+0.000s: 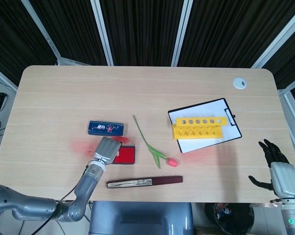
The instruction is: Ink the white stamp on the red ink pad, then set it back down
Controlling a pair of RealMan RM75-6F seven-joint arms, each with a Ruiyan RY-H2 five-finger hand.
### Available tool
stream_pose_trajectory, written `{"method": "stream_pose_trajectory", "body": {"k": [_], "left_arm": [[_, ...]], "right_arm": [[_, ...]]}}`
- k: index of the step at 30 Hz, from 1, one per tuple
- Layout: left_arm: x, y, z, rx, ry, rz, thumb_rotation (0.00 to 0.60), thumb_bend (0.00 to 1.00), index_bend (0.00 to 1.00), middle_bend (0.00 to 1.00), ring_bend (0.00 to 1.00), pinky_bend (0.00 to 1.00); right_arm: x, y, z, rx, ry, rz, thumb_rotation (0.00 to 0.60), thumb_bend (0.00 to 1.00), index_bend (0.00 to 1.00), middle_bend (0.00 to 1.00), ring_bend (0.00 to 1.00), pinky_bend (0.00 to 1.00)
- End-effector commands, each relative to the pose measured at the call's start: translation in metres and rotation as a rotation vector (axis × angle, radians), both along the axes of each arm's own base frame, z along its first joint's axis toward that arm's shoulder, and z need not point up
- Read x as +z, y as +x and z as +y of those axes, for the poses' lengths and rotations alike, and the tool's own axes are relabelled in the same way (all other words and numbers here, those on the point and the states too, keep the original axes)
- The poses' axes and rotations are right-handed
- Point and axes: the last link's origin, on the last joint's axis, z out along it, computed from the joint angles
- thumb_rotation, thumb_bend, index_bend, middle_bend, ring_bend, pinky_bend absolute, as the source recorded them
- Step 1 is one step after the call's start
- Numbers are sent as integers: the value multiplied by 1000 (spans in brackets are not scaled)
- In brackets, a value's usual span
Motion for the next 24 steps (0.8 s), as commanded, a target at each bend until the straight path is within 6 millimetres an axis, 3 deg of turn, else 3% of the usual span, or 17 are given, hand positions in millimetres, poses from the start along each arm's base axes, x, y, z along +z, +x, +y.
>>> {"method": "stream_pose_trajectory", "body": {"k": [1, 8, 14, 24], "left_arm": [[0, -2, -1, 0, 0, 3, 600, 481, 679, 674, 511, 587], [12, 5, 3, 5, 27, -54, 600, 481, 679, 674, 511, 587], [37, 4, 6, -6, 54, -71, 600, 481, 678, 673, 511, 587], [77, -38, 4, 23, 71, -36, 600, 481, 674, 669, 510, 585]], "right_arm": [[0, 0, 0, 0, 0, -1, 600, 228, 26, 0, 0, 192], [0, 0, 0, 0, -1, 1, 600, 227, 26, 0, 0, 192], [0, 0, 0, 0, -1, 2, 600, 228, 26, 0, 0, 192], [-1, 0, 0, -3, 1, -1, 600, 227, 28, 0, 0, 192]]}}
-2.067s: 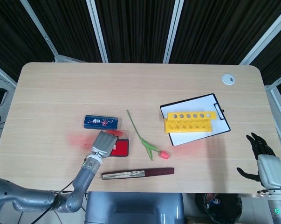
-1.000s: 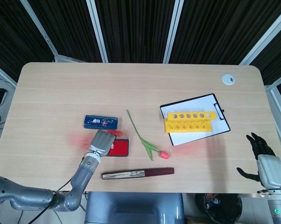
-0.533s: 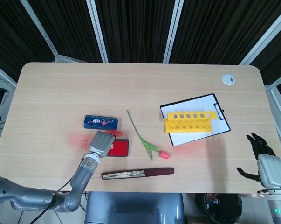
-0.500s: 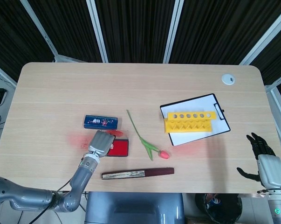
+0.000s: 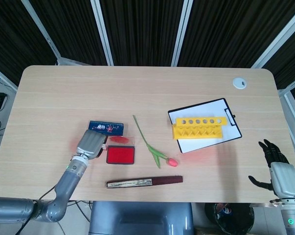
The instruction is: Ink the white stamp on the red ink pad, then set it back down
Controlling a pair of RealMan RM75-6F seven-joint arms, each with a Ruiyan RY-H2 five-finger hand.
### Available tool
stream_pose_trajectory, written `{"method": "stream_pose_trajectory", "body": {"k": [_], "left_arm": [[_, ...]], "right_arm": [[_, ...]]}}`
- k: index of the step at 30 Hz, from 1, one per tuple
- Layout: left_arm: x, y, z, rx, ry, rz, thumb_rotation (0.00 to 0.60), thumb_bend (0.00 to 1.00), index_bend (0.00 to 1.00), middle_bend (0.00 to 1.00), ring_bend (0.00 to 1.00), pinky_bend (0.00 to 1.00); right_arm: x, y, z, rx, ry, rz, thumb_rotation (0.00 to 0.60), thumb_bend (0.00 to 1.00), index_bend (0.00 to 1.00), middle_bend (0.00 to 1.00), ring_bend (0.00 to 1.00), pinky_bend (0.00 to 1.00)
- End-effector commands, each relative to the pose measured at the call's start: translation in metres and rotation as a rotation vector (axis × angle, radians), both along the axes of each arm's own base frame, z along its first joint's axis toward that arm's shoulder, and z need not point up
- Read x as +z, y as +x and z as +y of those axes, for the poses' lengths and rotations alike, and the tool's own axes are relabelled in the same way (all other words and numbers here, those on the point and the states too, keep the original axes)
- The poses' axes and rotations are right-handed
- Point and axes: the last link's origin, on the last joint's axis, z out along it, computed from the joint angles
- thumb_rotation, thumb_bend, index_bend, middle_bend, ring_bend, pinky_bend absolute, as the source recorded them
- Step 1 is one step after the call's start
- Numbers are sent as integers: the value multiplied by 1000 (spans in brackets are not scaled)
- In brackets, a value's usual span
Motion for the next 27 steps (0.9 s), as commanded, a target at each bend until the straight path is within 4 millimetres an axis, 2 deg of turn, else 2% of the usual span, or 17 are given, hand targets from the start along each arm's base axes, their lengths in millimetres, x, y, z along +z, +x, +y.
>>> {"method": "stream_pose_trajectory", "body": {"k": [1, 6, 12, 27], "left_arm": [[9, -20, -4, 18, -9, 14, 600, 481, 673, 667, 510, 584], [12, -38, -3, 32, -21, 18, 600, 481, 667, 658, 508, 579], [7, -52, -4, 38, -45, 30, 600, 482, 655, 650, 502, 572], [-7, -65, -2, 41, -68, 37, 600, 481, 622, 621, 481, 550]], "right_arm": [[0, 0, 0, 0, 1, 1, 600, 227, 29, 0, 0, 192], [0, 0, 0, 0, 2, 2, 600, 227, 32, 0, 0, 192], [0, 0, 0, -1, 2, 2, 600, 227, 33, 0, 0, 192], [0, 0, 0, -1, 2, -1, 600, 228, 38, 0, 0, 192]]}}
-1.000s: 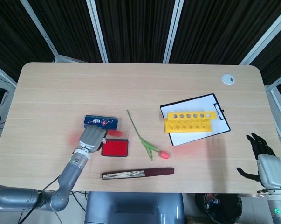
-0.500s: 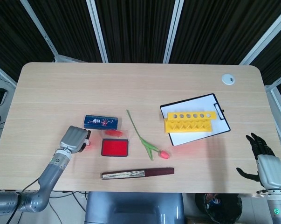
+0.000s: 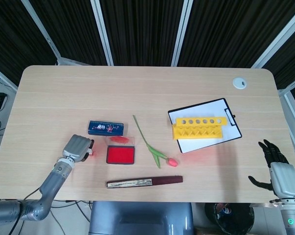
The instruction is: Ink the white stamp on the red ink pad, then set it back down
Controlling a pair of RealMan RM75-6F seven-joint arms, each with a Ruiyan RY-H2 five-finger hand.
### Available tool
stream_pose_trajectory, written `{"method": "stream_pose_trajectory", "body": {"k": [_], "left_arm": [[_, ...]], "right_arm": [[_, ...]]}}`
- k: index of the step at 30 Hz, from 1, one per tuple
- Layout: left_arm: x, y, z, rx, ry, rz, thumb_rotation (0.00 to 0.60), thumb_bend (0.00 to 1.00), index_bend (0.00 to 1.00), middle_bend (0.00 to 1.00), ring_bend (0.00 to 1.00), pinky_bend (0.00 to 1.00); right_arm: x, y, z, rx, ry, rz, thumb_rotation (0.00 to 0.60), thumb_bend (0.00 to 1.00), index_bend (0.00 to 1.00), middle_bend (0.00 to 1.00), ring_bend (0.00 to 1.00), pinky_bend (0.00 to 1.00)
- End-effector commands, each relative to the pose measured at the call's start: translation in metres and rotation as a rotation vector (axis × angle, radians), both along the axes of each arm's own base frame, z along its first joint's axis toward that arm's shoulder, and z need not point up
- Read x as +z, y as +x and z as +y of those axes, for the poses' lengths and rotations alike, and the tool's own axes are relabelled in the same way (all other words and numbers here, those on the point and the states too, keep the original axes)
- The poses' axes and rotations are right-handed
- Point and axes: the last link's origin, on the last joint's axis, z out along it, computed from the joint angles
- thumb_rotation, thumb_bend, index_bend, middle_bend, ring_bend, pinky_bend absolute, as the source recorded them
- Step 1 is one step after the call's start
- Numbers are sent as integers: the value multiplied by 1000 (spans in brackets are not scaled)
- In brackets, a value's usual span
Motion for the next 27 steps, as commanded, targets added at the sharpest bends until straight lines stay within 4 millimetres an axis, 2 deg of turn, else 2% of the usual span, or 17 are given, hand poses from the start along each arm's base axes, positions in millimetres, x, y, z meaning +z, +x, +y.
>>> {"method": "stream_pose_trajectory", "body": {"k": [1, 27], "left_arm": [[-2, -1, 0, 1, -1, 0, 600, 481, 620, 619, 479, 548], [-11, 1, 3, 7, 11, 23, 600, 467, 560, 559, 442, 522]], "right_arm": [[0, 0, 0, 0, 1, 0, 600, 228, 39, 0, 0, 192], [0, 0, 0, 1, 0, -1, 600, 228, 39, 0, 0, 192]]}}
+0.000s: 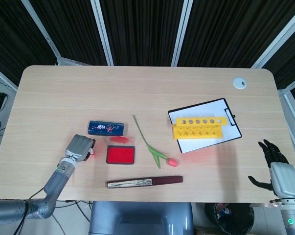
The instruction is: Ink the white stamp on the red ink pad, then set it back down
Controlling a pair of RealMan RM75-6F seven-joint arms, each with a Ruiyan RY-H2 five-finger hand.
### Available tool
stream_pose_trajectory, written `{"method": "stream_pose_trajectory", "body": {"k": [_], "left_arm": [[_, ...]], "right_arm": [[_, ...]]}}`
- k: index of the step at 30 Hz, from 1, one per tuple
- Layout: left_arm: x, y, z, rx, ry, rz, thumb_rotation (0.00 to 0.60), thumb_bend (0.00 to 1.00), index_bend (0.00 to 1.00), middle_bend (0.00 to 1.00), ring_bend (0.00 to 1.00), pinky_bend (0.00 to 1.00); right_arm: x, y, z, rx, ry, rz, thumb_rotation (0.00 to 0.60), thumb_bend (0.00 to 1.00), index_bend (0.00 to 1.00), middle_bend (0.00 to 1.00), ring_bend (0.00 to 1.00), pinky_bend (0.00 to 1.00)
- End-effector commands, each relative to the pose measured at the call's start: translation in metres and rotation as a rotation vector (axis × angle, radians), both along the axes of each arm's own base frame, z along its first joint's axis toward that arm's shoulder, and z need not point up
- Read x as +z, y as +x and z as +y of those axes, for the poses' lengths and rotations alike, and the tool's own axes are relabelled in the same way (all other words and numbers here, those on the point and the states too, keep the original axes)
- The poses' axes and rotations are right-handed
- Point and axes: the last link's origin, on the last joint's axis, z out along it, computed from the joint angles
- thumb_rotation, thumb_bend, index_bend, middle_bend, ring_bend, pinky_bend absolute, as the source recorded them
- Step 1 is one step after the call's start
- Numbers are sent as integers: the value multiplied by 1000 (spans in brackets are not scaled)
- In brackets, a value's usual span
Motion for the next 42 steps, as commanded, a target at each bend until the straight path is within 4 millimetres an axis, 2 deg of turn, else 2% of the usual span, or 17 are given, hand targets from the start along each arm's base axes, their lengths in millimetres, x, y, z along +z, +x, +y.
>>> {"method": "stream_pose_trajectory", "body": {"k": [1, 27, 42], "left_arm": [[0, 0, 0, 0, 1, 3, 600, 465, 558, 556, 440, 520], [-1, -1, 0, 13, 10, 13, 600, 412, 502, 499, 397, 499], [0, -1, 0, 15, 13, 18, 600, 308, 426, 417, 336, 437]], "right_arm": [[0, 0, 0, 0, 0, 0, 600, 228, 40, 0, 0, 192], [0, 0, 0, 1, 1, -3, 600, 231, 41, 0, 0, 192], [0, 1, 0, 2, 1, -3, 600, 231, 42, 0, 0, 192]]}}
